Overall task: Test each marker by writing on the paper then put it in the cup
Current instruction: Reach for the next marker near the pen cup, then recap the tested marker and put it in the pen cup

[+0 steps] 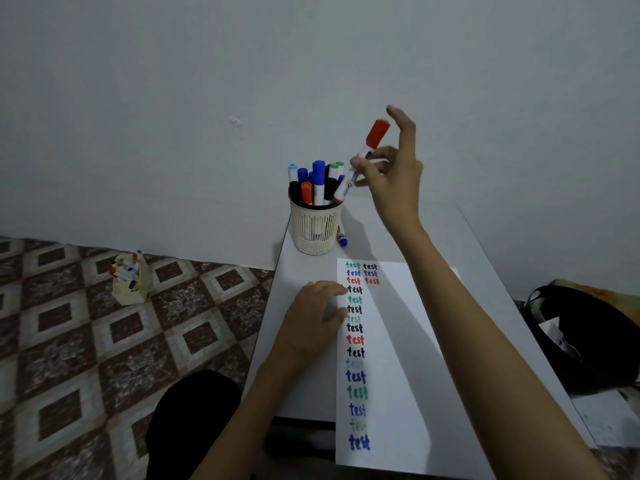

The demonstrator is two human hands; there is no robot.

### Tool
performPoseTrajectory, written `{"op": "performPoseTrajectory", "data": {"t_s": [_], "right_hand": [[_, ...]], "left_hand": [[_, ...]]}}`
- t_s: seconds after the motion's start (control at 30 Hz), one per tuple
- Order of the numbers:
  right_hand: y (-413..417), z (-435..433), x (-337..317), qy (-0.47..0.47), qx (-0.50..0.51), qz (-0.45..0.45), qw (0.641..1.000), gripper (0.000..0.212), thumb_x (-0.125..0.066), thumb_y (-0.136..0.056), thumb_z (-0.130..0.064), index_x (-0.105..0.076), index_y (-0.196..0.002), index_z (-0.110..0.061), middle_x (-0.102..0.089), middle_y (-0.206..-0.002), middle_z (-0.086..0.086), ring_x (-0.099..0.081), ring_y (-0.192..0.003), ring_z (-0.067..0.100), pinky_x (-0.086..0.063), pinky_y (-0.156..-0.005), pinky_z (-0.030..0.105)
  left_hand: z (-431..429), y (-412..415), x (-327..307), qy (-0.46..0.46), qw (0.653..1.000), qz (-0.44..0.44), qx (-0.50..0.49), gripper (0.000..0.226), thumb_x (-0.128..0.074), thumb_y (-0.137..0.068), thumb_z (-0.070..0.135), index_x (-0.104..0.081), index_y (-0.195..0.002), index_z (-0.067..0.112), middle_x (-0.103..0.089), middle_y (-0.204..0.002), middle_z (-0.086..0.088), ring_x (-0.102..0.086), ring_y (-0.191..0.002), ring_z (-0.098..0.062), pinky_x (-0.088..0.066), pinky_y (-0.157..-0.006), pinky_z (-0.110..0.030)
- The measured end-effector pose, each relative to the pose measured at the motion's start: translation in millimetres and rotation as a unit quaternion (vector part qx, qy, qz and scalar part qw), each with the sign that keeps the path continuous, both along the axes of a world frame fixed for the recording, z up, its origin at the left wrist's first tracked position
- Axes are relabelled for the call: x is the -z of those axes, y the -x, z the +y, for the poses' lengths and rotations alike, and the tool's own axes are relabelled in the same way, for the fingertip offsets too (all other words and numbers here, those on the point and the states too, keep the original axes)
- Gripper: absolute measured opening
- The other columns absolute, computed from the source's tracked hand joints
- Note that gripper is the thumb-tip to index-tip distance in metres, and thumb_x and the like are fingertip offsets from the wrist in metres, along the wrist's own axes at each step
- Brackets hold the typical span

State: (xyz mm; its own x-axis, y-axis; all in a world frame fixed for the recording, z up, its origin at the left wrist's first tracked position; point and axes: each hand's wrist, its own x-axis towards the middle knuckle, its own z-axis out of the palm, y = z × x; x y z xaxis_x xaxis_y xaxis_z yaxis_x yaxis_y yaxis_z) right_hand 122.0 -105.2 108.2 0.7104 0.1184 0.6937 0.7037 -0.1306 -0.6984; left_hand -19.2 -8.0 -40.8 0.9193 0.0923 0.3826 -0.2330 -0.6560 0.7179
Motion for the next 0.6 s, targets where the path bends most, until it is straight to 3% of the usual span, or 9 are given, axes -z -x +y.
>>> {"op": "performPoseTrajectory", "data": {"t_s": [0.1, 0.2, 0.33, 0.5, 0.6], "right_hand": [[-6.1, 14.4, -3.9, -0.003, 0.015, -0.012, 1.0, 0.061, -0.068, -0.084, -0.01, -0.037, -0.137, -0.016, -0.062, -0.083, 0.005, -0.068, -0.072, 0.015, -0.061, -0.064, 0.032], [-8.4, 25.2, 6.8, 0.079, 0.004, -0.022, 0.997, 0.054, -0.068, -0.084, -0.007, -0.045, -0.132, -0.017, -0.063, -0.083, 0.002, -0.066, -0.07, 0.013, -0.059, -0.065, 0.029], [-8.7, 33.5, 33.7, 0.169, -0.008, -0.052, 0.984, 0.038, -0.068, -0.081, -0.014, -0.06, -0.119, -0.018, -0.06, -0.096, 0.002, -0.059, -0.084, 0.017, -0.054, -0.075, 0.04], [-13.4, 35.6, 40.7, 0.074, 0.022, -0.075, 0.994, 0.027, -0.056, -0.094, -0.023, -0.064, -0.119, -0.027, -0.051, -0.109, 0.0, -0.051, -0.1, 0.013, -0.047, -0.074, 0.021], [-18.3, 27.5, 57.6, -0.013, 0.076, -0.006, 0.997, 0.045, -0.044, -0.092, -0.002, -0.055, -0.126, -0.03, -0.053, -0.111, 0.002, -0.053, -0.1, 0.015, -0.046, -0.078, 0.023]], "left_hand": [[0.0, -0.7, 1.9, 0.002, 1.0, -0.012, 0.001, 0.036, -0.055, -0.081, 0.031, -0.062, -0.111, 0.012, -0.06, -0.12, -0.002, -0.051, -0.112, -0.012, -0.036, -0.105, -0.046], [0.5, -0.6, 2.6, 0.007, 1.0, -0.008, -0.001, 0.034, -0.054, -0.082, 0.032, -0.062, -0.109, 0.014, -0.06, -0.119, 0.0, -0.052, -0.113, -0.011, -0.035, -0.106, -0.043], [-0.1, -0.7, 2.4, 0.007, 1.0, -0.002, -0.002, 0.032, -0.053, -0.082, 0.031, -0.063, -0.107, 0.014, -0.061, -0.117, 0.001, -0.052, -0.113, -0.011, -0.034, -0.108, -0.04], [-0.8, -0.6, 1.5, 0.007, 1.0, -0.001, 0.003, 0.033, -0.052, -0.082, 0.033, -0.064, -0.104, 0.012, -0.062, -0.116, 0.0, -0.05, -0.109, -0.006, -0.034, -0.108, -0.037], [-0.4, -1.0, 1.2, 0.011, 1.0, 0.0, -0.002, 0.032, -0.053, -0.082, 0.032, -0.065, -0.104, 0.011, -0.061, -0.117, 0.001, -0.046, -0.107, 0.0, -0.036, -0.107, -0.034]]}}
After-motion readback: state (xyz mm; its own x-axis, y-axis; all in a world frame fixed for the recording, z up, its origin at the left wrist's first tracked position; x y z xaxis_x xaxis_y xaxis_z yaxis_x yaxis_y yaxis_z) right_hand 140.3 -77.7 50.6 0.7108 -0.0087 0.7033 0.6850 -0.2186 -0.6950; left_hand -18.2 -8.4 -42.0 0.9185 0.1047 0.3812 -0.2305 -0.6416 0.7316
